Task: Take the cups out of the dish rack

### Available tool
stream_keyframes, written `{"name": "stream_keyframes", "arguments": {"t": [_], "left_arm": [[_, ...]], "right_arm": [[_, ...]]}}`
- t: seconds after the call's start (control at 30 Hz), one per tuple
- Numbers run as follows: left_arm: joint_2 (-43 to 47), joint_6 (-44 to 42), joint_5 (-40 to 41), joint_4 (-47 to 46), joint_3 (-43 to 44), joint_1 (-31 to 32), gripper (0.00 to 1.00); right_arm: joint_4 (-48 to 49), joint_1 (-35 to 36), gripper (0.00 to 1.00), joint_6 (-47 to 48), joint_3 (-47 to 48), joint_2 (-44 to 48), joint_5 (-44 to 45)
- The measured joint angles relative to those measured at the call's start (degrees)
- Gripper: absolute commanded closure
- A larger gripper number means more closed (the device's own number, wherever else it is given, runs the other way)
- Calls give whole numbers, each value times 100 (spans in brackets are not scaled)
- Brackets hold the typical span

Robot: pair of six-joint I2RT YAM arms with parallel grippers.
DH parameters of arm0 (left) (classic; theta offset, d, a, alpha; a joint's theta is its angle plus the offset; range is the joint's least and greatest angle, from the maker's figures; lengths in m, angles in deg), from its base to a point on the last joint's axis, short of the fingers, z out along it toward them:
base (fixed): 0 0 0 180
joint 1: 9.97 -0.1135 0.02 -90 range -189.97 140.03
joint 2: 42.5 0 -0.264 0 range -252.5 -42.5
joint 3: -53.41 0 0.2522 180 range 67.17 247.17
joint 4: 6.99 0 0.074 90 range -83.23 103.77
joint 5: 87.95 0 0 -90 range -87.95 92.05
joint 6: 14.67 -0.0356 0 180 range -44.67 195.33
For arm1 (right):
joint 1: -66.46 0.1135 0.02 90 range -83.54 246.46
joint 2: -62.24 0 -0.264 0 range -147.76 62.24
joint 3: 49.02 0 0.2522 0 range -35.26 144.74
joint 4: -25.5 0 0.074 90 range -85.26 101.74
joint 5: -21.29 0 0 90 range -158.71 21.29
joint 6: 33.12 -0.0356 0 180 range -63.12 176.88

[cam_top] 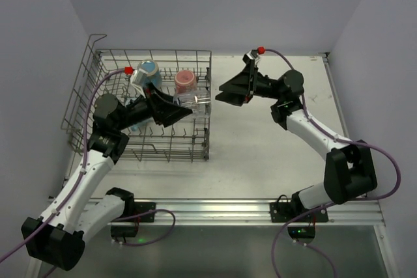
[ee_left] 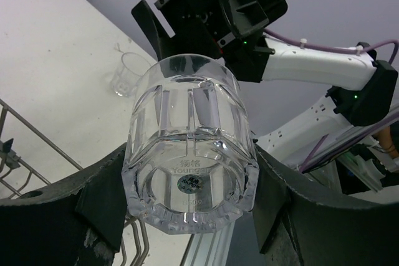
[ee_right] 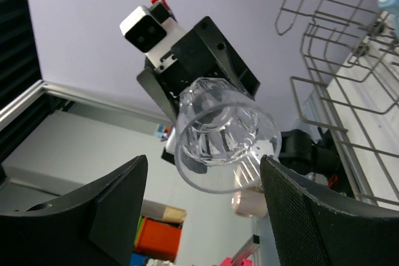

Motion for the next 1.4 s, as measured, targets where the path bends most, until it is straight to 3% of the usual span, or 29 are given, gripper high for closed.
{"name": "stream_keyframes", "arguments": {"t": [0.23,0.4,0.57,0.67,0.7,0.73,0.77,0.87,0.9,1.2,1.4], "left_arm": [[-118,0,13,-140,-26,219,100],[-229,-2,61,-181,-35,339,100],[-332,-2,151,-260,-35,358,100],[-361,0,208,-337,-35,411,100],[-361,-2,214,-369,-35,426,100],[-361,-2,219,-387,-35,431,100],[-361,-4,243,-431,-35,444,86],[-389,-109,275,-428,-44,442,4],[-389,-125,286,-435,-46,442,0],[-140,-448,516,192,35,463,0],[358,-909,2020,1670,538,490,0]], "right_arm": [[892,249,29,-841,94,-332,-120],[850,535,36,-846,407,-354,-133],[68,684,47,-356,627,-245,-120],[-437,717,65,-44,717,-203,-109],[-577,730,84,74,726,-197,-96],[-713,737,94,151,737,-186,-83],[-938,750,100,269,761,-181,-72],[-1506,767,100,494,942,-149,48],[-1720,767,100,638,999,-127,50],[-4065,761,100,2540,1567,293,741],[-5348,-210,100,3569,1633,608,1412]]}}
